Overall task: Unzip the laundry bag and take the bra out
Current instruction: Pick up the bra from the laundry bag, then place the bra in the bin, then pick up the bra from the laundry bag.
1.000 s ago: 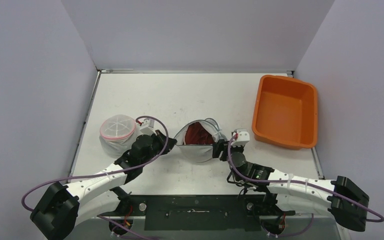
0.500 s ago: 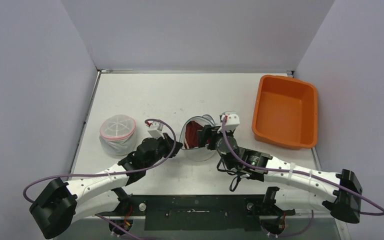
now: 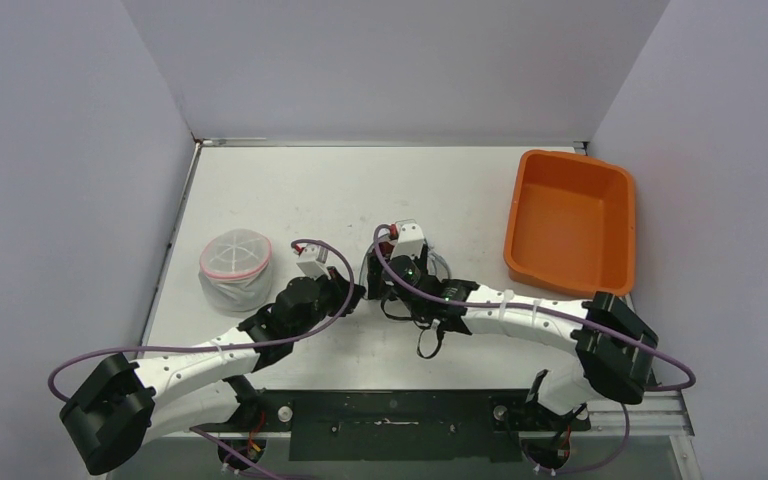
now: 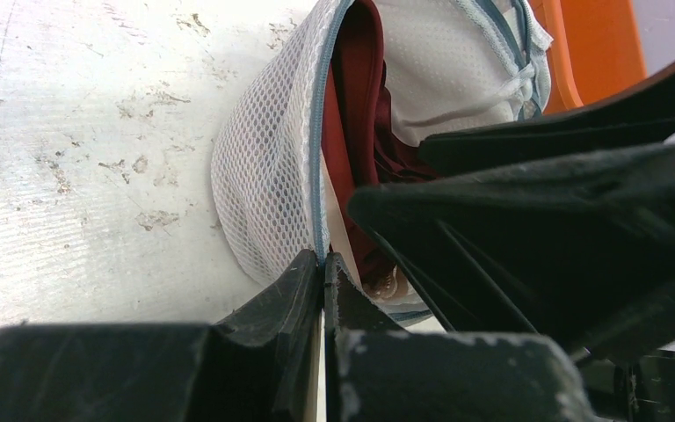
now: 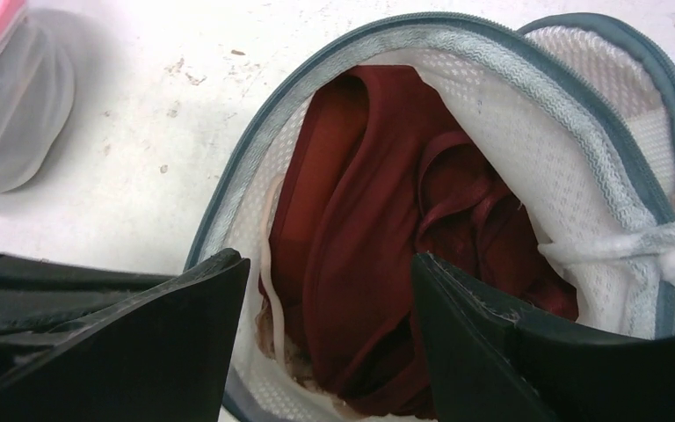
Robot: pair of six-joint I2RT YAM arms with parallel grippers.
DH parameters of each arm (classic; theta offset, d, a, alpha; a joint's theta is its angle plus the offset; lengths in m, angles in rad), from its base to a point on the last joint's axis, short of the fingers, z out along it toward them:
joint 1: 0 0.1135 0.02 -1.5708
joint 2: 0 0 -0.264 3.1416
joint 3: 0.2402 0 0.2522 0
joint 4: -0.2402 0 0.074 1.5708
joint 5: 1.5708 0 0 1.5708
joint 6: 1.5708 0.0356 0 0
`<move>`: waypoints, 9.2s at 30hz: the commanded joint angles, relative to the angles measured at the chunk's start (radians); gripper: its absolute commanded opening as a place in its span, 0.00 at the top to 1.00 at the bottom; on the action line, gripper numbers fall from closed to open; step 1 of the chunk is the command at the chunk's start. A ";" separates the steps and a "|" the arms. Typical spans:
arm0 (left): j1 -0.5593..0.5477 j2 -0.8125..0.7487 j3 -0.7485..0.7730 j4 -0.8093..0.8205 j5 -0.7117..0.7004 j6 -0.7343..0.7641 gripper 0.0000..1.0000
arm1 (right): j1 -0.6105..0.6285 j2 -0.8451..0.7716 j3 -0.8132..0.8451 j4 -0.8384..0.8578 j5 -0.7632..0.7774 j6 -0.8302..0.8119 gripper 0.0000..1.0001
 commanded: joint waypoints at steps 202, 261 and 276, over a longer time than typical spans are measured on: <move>-0.062 -0.140 0.002 -0.154 -0.252 -0.080 0.96 | -1.050 0.665 0.734 -0.120 0.363 -0.230 0.95; -0.053 -0.277 0.074 -0.412 -0.080 -0.123 0.90 | 0.210 -0.256 -0.255 0.174 -0.083 -0.156 0.59; -0.035 -0.305 0.022 -0.372 0.006 -0.083 0.17 | 0.406 -0.276 -0.437 0.274 0.066 -0.142 0.55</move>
